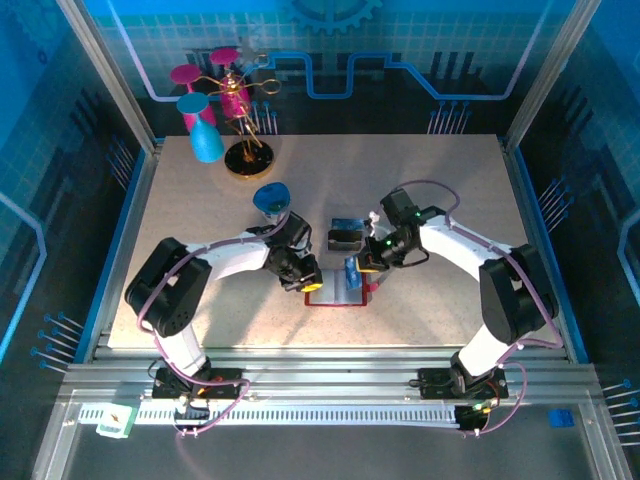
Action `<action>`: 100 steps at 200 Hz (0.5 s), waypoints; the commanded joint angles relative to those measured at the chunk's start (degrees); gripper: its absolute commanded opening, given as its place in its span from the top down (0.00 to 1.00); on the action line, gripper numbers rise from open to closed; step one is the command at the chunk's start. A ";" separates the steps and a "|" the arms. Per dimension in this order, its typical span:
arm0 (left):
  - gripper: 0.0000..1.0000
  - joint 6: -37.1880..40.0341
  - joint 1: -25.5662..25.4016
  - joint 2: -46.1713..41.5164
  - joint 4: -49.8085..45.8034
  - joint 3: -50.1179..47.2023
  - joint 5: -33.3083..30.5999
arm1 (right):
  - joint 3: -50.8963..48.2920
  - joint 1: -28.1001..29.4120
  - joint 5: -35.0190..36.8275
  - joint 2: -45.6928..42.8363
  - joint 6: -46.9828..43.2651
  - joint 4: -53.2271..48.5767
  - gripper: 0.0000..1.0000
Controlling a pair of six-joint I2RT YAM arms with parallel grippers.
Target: Take the credit cards out of the card holder
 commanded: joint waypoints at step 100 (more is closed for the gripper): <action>0.78 -0.60 6.37 -12.07 2.12 -5.95 -5.56 | 25.76 2.18 20.96 7.82 -50.17 -19.66 1.00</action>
